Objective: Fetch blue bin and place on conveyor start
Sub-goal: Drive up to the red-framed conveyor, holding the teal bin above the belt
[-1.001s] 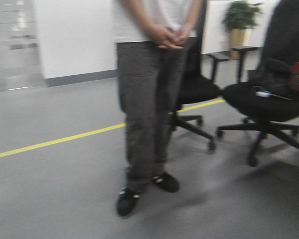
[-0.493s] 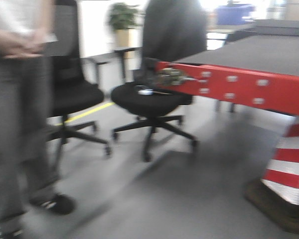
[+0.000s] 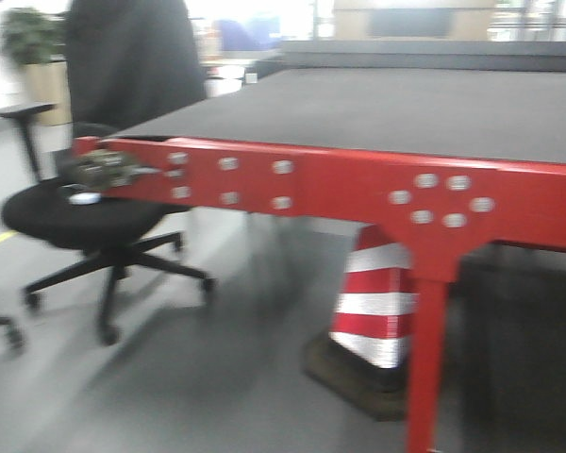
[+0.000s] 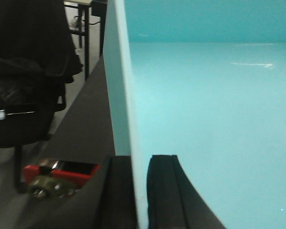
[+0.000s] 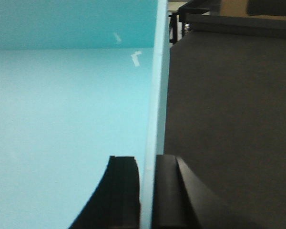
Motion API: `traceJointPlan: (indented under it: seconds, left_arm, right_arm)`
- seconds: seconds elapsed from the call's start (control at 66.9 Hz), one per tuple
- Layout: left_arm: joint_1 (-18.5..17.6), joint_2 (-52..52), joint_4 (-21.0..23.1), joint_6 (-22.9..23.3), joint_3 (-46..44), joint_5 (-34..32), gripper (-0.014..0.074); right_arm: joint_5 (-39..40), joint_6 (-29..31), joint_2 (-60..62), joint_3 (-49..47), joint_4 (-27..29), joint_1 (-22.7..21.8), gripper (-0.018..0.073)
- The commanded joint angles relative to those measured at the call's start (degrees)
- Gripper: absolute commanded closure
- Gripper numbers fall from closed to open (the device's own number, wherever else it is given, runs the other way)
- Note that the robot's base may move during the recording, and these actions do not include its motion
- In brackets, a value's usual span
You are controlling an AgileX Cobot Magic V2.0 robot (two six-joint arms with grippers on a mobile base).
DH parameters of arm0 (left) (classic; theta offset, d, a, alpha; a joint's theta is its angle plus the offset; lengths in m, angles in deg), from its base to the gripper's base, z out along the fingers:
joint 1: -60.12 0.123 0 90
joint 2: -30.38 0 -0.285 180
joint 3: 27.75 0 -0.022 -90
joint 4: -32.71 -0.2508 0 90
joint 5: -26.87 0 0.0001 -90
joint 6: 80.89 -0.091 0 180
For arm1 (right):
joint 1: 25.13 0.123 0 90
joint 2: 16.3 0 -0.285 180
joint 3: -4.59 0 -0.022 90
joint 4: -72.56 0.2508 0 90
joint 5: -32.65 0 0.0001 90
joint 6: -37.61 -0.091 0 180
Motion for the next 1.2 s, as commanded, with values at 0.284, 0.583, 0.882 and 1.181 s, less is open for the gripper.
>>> traceJointPlan:
  seconds: [0.284, 0.583, 0.882, 1.181]
  left_arm:
    - [-0.28, 0.69, 1.69, -0.51, -0.63, -1.31, 0.0708]
    - [-0.28, 0.69, 1.69, -0.51, -0.63, -1.31, 0.0708]
    - [-0.28, 0.69, 1.69, -0.51, -0.63, -1.31, 0.0708]
    - [-0.28, 0.69, 1.69, -0.51, -0.63, -1.31, 0.0708]
  right_arm:
    - [4.8, 0.51, 0.7, -0.51, 0.2, -0.06, 0.0711]
    - [4.8, 0.51, 0.7, -0.51, 0.2, -0.06, 0.0711]
    - [4.8, 0.51, 0.7, -0.51, 0.2, -0.06, 0.0711]
    - [4.8, 0.51, 0.7, -0.51, 0.2, -0.06, 0.0711]
